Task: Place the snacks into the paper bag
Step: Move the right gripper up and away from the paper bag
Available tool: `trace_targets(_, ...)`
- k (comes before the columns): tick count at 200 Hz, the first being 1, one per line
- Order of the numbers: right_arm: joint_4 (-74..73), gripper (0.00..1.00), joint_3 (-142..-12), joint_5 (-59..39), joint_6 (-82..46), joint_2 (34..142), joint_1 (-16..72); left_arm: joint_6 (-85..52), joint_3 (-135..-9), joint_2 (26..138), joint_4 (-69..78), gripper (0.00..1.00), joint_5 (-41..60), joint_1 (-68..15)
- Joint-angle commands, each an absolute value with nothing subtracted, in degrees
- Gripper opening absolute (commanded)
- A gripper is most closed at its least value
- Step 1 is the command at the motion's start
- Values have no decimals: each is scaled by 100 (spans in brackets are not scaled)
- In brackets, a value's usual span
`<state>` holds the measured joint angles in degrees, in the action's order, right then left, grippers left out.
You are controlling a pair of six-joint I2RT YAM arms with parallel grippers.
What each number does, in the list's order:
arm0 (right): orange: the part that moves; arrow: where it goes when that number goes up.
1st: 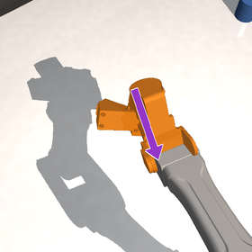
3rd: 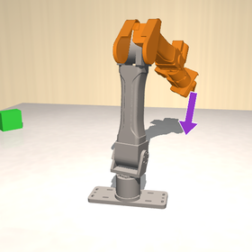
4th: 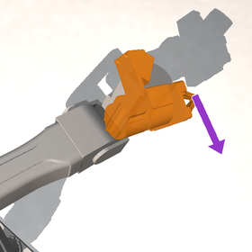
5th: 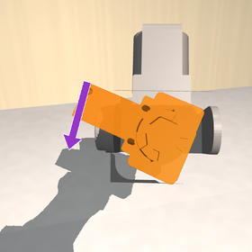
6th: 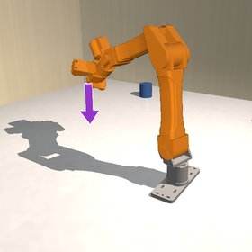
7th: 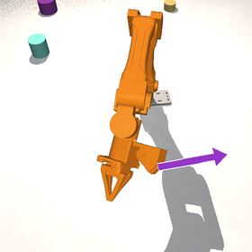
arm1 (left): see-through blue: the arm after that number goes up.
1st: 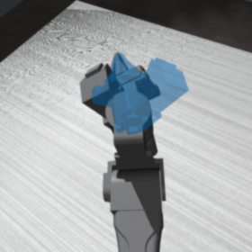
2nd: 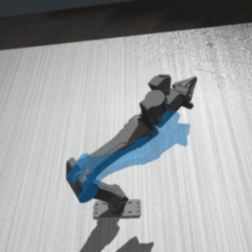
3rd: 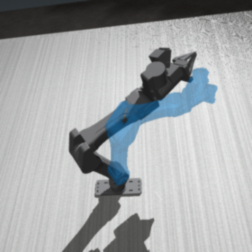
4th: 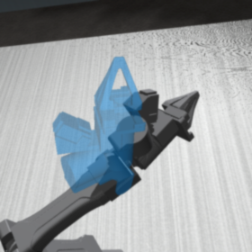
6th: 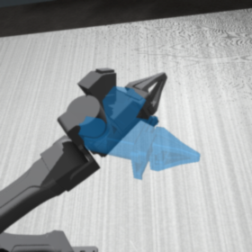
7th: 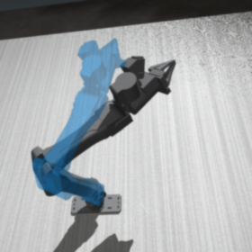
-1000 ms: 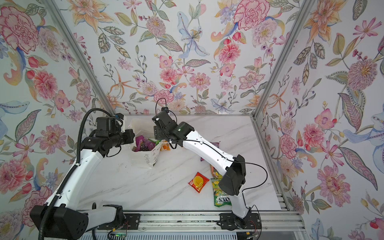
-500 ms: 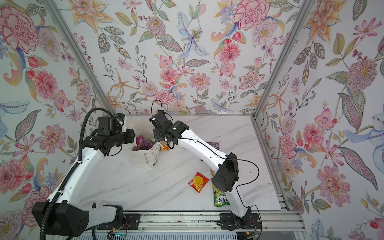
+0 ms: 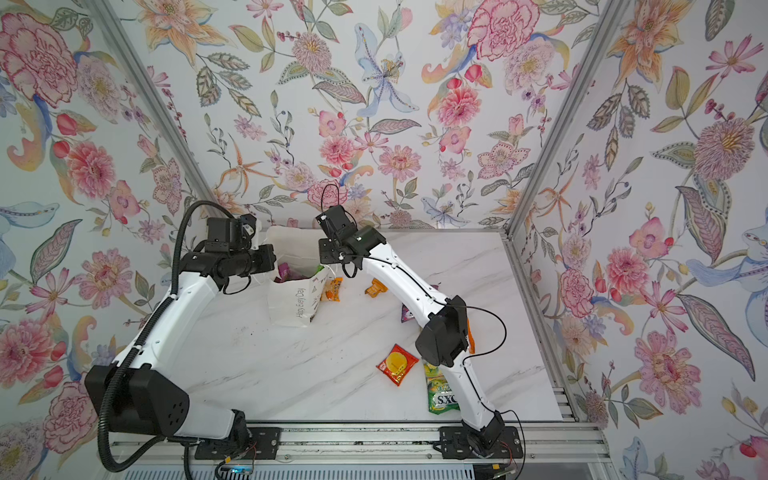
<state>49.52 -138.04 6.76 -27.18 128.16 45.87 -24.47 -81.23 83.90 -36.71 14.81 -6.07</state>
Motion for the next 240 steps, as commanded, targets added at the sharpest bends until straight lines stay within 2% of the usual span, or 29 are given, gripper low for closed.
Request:
trace_targets(1, 5024, 0, -13742, 572, -2668, 12749, 4467, -2458, -8461, 8527, -3304, 0, 1573, -770)
trace_targets(91, 5012, 0, -11972, 1207, -2598, 11216, 3878, -2769, -9063, 8903, -3253, 0, 1453, -2020)
trace_targets(144, 4782, 0, -10839, 1131, -2580, 10147, 3404, -2890, -9332, 9110, -3268, 0, 1320, -2640)
trace_targets(183, 4622, 0, -10634, 722, -2549, 9856, 3573, -2882, -9321, 9000, -3383, 0, 1066, -2697)
trace_targets(240, 4645, 0, -10426, 704, -2531, 9232, 4048, -2941, -8635, 8005, -3446, 0, 933, -2760)
